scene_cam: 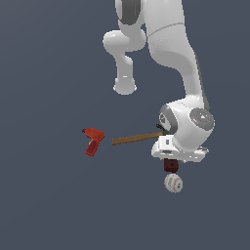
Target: Pick up a designated object from a clutter of objects.
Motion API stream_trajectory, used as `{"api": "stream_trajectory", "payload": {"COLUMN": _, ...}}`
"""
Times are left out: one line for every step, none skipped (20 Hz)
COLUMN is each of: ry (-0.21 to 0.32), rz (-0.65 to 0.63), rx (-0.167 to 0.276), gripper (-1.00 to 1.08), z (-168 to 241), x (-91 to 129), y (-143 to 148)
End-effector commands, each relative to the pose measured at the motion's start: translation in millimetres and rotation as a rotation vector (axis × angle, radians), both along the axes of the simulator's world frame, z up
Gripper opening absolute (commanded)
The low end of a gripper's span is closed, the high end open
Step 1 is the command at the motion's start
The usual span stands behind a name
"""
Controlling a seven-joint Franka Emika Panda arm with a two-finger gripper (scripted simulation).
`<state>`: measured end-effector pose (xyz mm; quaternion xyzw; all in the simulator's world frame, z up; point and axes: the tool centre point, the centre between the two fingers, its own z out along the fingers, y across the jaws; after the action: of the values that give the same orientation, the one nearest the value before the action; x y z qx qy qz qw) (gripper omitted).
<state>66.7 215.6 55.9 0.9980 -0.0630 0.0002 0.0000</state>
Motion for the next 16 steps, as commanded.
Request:
{"api": "stream_trajectory", "payload": {"ry": 0.001, "rz": -0.001, "rx": 0.0, "gripper": 1.0, "z": -14.2, "x": -0.9, "y": -0.1}}
{"api": "stream_trajectory", "payload": {"ry": 0.001, "rz": -0.001, "rx": 0.0, "gripper": 1.0, "z": -18.8, "x": -0.9, "y": 0.0}}
{"api": "stream_trajectory", "payload": {"ry": 0.001, "rz": -0.001, "rx": 0.0, "gripper": 1.0, "z": -22.5, "x": -0.9, "y": 0.2}}
{"api": "stream_trajectory", "payload": {"ry": 0.001, "rz": -0.001, "rx": 0.0, "gripper": 1.0, "z": -25.4, "x": -0.8, "y": 0.4}}
{"api": "stream_trajectory", "payload": {"ry": 0.0, "rz": -0.001, "rx": 0.0, "gripper": 1.0, "z": -27.2, "x": -0.5, "y": 0.2}}
{"api": "stream_trajectory", "payload": {"ry": 0.0, "rz": -0.001, "rx": 0.0, "gripper": 1.0, "z": -28.4, "x": -0.2, "y": 0.4}}
{"api": "stream_trajectory", "payload": {"ry": 0.0, "rz": -0.001, "rx": 0.0, "gripper": 1.0, "z": -28.9, "x": 0.2, "y": 0.5}}
{"api": "stream_trajectory", "payload": {"ry": 0.0, "rz": -0.001, "rx": 0.0, "gripper": 1.0, "z": -28.9, "x": 0.3, "y": 0.6}}
{"api": "stream_trajectory", "payload": {"ry": 0.0, "rz": -0.001, "rx": 0.0, "gripper": -1.0, "z": -28.9, "x": 0.3, "y": 0.6}}
{"api": "stream_trajectory", "payload": {"ry": 0.0, "rz": -0.001, "rx": 0.0, "gripper": -1.0, "z": -28.9, "x": 0.3, "y": 0.6}}
{"api": "stream_trajectory", "payload": {"ry": 0.0, "rz": -0.001, "rx": 0.0, "gripper": -1.0, "z": -28.9, "x": 0.3, "y": 0.6}}
{"api": "stream_trajectory", "payload": {"ry": 0.0, "rz": -0.001, "rx": 0.0, "gripper": -1.0, "z": -28.9, "x": 0.3, "y": 0.6}}
{"api": "stream_trajectory", "payload": {"ry": 0.0, "rz": -0.001, "rx": 0.0, "gripper": -1.0, "z": -28.9, "x": 0.3, "y": 0.6}}
{"api": "stream_trajectory", "payload": {"ry": 0.0, "rz": -0.001, "rx": 0.0, "gripper": -1.0, "z": -28.9, "x": 0.3, "y": 0.6}}
{"api": "stream_trajectory", "payload": {"ry": 0.0, "rz": -0.001, "rx": 0.0, "gripper": -1.0, "z": -28.9, "x": 0.3, "y": 0.6}}
{"api": "stream_trajectory", "payload": {"ry": 0.0, "rz": -0.001, "rx": 0.0, "gripper": -1.0, "z": -28.9, "x": 0.3, "y": 0.6}}
